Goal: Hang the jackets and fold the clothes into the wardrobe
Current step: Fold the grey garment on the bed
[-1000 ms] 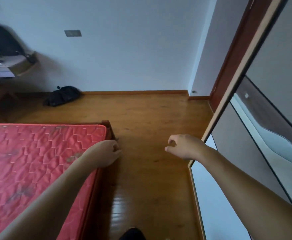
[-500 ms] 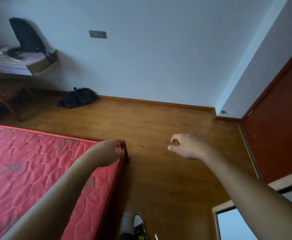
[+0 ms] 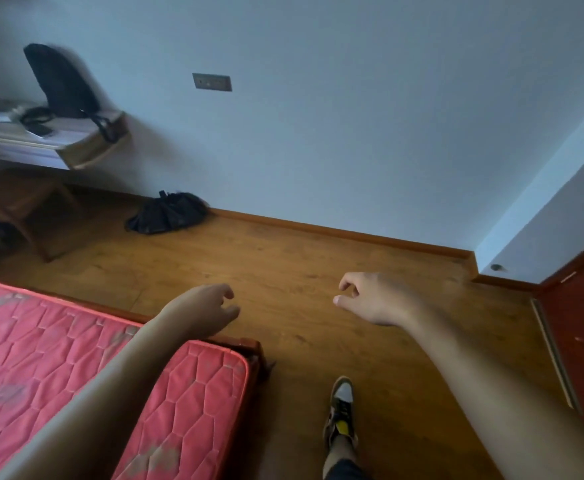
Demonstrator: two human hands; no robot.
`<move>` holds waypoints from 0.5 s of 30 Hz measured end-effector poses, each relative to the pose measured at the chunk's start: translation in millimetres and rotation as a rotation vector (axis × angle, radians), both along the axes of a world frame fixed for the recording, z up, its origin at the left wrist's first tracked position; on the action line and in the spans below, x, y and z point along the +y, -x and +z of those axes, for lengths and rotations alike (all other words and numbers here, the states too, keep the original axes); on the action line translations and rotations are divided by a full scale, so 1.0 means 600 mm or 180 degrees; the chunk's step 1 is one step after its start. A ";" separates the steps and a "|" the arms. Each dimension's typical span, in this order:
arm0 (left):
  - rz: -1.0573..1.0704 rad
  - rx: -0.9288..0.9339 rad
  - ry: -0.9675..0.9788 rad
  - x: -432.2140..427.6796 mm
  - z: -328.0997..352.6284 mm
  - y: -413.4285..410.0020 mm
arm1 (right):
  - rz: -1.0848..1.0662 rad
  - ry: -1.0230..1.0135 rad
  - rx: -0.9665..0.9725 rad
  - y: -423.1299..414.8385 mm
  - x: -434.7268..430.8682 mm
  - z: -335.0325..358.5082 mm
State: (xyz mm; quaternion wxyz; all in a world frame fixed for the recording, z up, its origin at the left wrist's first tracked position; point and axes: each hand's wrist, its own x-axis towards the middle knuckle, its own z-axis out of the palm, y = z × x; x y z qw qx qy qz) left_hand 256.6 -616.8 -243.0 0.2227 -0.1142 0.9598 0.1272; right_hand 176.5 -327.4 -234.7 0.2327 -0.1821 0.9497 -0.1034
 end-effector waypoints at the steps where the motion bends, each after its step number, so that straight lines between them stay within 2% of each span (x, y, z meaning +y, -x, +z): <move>1: 0.0049 -0.0002 0.0008 -0.006 -0.005 0.037 | 0.0048 -0.0007 0.0018 0.044 -0.006 -0.005; 9: 0.0605 0.0081 -0.0053 -0.045 -0.007 0.300 | 0.0481 -0.0043 0.0077 0.394 -0.064 0.006; 15: 0.1005 0.0067 -0.0150 -0.103 -0.006 0.414 | 0.0977 -0.0065 -0.0021 0.561 -0.167 0.013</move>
